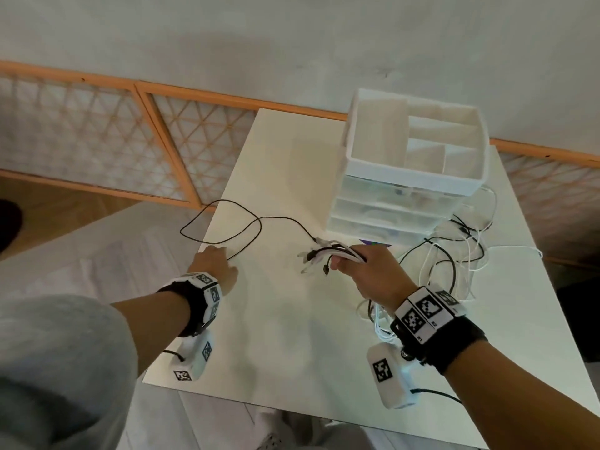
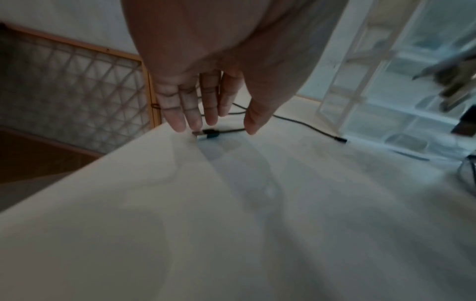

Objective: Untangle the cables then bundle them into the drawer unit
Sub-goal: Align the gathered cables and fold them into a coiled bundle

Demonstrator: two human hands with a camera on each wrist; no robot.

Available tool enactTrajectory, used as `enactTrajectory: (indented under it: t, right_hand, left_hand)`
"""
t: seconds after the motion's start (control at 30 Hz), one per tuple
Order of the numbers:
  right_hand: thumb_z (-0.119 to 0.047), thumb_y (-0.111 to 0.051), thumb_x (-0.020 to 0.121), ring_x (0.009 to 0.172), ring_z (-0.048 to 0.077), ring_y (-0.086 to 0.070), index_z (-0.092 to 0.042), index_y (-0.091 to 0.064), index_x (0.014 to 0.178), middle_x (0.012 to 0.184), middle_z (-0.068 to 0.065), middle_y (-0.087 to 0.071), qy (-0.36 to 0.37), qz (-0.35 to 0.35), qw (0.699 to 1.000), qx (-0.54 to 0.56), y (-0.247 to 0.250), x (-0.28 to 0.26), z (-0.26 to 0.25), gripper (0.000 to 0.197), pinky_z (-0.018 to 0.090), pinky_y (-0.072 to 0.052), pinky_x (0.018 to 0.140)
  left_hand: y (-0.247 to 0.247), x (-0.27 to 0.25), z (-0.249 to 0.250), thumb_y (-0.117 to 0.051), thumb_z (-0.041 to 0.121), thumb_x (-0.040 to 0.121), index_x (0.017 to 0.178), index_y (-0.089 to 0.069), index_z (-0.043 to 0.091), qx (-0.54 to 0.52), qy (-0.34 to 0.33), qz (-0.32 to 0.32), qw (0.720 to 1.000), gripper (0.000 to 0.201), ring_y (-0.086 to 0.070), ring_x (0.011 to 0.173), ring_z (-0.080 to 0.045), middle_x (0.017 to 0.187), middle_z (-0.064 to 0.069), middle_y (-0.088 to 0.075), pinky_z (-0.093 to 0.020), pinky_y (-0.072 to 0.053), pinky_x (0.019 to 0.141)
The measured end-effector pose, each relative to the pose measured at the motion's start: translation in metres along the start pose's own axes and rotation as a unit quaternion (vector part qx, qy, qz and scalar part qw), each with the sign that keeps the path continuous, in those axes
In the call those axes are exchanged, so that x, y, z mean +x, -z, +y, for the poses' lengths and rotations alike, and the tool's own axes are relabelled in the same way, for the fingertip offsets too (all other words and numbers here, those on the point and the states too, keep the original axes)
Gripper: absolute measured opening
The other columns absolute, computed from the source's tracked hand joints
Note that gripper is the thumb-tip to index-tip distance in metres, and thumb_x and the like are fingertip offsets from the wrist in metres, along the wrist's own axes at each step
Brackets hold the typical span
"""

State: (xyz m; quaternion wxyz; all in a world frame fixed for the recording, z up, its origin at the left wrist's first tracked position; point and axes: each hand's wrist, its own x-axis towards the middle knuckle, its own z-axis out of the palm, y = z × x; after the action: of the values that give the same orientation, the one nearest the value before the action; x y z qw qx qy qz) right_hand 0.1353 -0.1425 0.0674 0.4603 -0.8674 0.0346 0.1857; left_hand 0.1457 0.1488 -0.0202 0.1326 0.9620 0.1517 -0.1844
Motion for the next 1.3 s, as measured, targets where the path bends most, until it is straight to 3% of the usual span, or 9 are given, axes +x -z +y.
enactTrajectory:
  t: [0.17,0.37,0.53,0.7,0.8,0.97,1.07,1.17,1.3]
  right_hand:
    - [-0.025,-0.066,0.090,0.040,0.007,-0.034,-0.018,-0.074,0.076,0.043,-0.013,-0.043,0.000,0.011,0.999,0.030,0.004,-0.009,0.002,0.017,0.025,-0.031,0.051]
    - [-0.018,-0.065,0.090,0.046,0.015,-0.031,-0.016,-0.073,0.077,0.046,-0.011,-0.040,0.002,0.035,0.997,0.064,0.019,-0.014,0.004,0.016,0.029,-0.030,0.052]
    - [-0.018,-0.062,0.093,0.050,0.017,-0.034,-0.018,-0.074,0.078,0.048,-0.011,-0.042,0.021,0.042,0.995,0.084,0.036,-0.016,-0.006,0.019,0.030,-0.031,0.055]
    - [-0.026,-0.064,0.094,0.064,0.021,-0.060,-0.016,-0.074,0.085,0.074,0.005,-0.070,0.078,0.081,0.989,0.092,0.053,-0.017,-0.024,0.017,0.026,-0.047,0.062]
    - [-0.022,-0.061,0.098,0.078,0.019,-0.069,-0.011,-0.073,0.091,0.084,0.004,-0.075,0.131,0.043,0.985,0.104,0.059,-0.027,-0.033,0.018,0.026,-0.052,0.074]
    - [-0.031,-0.056,0.101,0.046,0.022,-0.046,-0.011,-0.070,0.089,0.053,0.005,-0.052,0.090,-0.040,0.985,0.144,0.071,-0.046,-0.036,0.027,0.029,-0.043,0.053]
    - [-0.030,-0.061,0.098,0.045,0.019,-0.039,-0.017,-0.071,0.078,0.061,0.023,-0.051,0.093,-0.017,0.990,0.107,0.085,-0.051,-0.031,0.026,0.033,-0.040,0.055]
    - [-0.025,-0.064,0.096,0.046,0.017,-0.036,-0.013,-0.071,0.075,0.051,0.002,-0.045,0.100,-0.010,0.991,0.085,0.097,-0.058,-0.028,0.026,0.029,-0.033,0.053]
    - [-0.014,-0.071,0.089,0.048,0.009,-0.042,-0.008,-0.071,0.086,0.060,-0.005,-0.053,0.114,-0.027,0.992,0.045,0.102,-0.064,-0.028,0.007,0.023,-0.037,0.051]
  left_hand:
    - [-0.020,0.005,0.007,-0.049,0.014,0.096,0.119,-0.054,0.005,0.007,0.009,0.021,1.000,0.025,-0.052,0.115,-0.034,0.123,-0.017,-0.054,-0.040,-0.044,0.090]
    - [-0.015,-0.015,0.017,-0.054,0.025,0.089,0.116,-0.055,0.006,0.039,0.030,-0.051,0.997,0.033,-0.059,0.108,-0.036,0.119,-0.017,-0.058,-0.037,-0.051,0.082]
    - [0.016,-0.046,0.044,-0.045,0.021,0.094,0.074,-0.042,0.014,0.097,-0.191,-0.174,0.961,0.021,-0.056,0.081,-0.027,0.093,-0.010,-0.057,-0.034,-0.044,0.069]
    - [0.072,-0.095,0.105,-0.036,0.010,0.099,0.111,-0.063,0.017,0.051,-0.389,-0.258,0.883,0.030,-0.053,0.059,0.007,0.085,0.005,-0.061,-0.005,-0.037,0.058]
    - [0.101,-0.111,0.138,-0.038,0.002,0.099,0.115,-0.067,0.014,-0.057,-0.465,-0.163,0.868,0.035,-0.052,0.066,0.014,0.077,0.015,-0.057,-0.003,-0.037,0.064]
    - [0.109,-0.109,0.149,-0.045,0.002,0.100,0.101,-0.067,0.010,-0.258,-0.404,-0.022,0.877,0.023,-0.055,0.065,-0.002,0.084,0.004,-0.070,-0.009,-0.041,0.061]
    - [0.094,-0.101,0.140,-0.056,0.016,0.098,0.095,-0.070,0.017,-0.241,-0.331,-0.004,0.912,0.014,-0.057,0.066,-0.007,0.085,0.006,-0.071,-0.018,-0.042,0.064]
    - [0.087,-0.095,0.135,-0.061,0.021,0.094,0.113,-0.067,0.018,-0.134,-0.277,0.006,0.951,0.020,-0.059,0.083,-0.008,0.106,0.005,-0.068,-0.018,-0.040,0.073]
    - [0.124,-0.113,0.161,-0.053,0.018,0.098,0.126,-0.058,0.018,-0.285,-0.291,0.168,0.898,0.028,-0.060,0.100,-0.009,0.117,0.003,-0.064,-0.013,-0.039,0.082]
